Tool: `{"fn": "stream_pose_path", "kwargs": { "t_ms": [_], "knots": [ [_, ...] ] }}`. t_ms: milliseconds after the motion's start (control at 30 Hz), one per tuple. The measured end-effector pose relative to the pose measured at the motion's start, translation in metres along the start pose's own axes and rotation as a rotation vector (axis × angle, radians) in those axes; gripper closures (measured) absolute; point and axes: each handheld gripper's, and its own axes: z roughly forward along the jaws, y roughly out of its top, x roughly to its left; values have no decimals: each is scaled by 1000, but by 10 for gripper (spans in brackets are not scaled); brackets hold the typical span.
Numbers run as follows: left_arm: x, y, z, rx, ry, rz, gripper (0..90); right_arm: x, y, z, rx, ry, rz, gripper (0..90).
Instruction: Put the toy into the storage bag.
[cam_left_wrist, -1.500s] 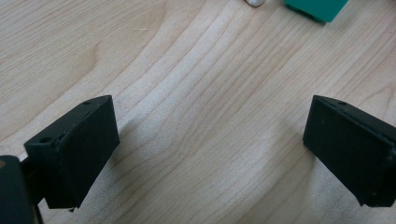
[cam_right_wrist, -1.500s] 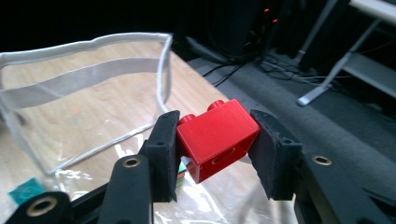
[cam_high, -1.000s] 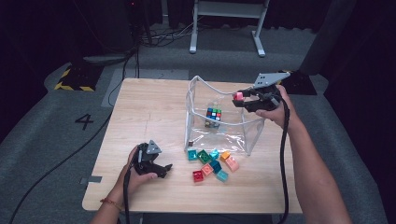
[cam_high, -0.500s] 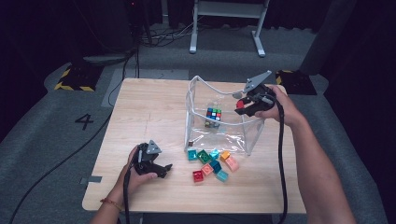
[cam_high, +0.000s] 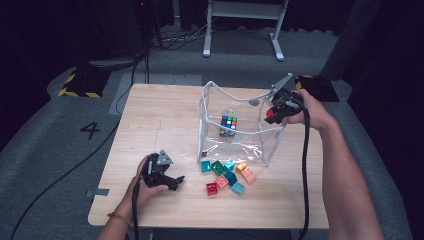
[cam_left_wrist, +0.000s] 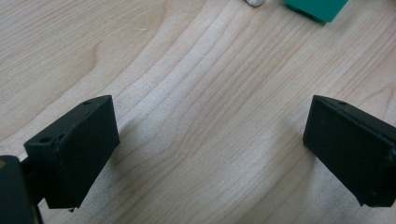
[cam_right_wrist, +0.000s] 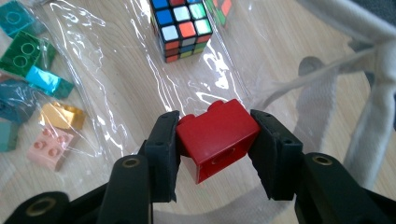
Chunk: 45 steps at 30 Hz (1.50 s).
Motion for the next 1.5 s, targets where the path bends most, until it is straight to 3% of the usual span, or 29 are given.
{"fn": "stream_pose_path", "kwargs": {
  "t_ms": [667, 867, 967, 1067, 1367, 1500],
  "knots": [
    [0, 0, 0, 0, 0, -1, 35, -4, -11, 0, 60, -20, 13, 509],
    [0, 0, 0, 0, 0, 0, 35, -2, -15, -8, -44, -25, 24, 462],
    [0, 0, 0, 0, 0, -1, 35, 1, -20, -16, -146, -31, 40, 440],
    [0, 0, 0, 0, 0, 0, 35, 6, -27, -27, -206, -52, 51, 418],
    [0, 0, 0, -1, 0, -1, 35, 28, -47, -58, -446, -148, 189, 325],
    [0, 0, 0, 0, 0, -1, 35, 37, -55, -70, -504, -173, 214, 304]
  ]
}}
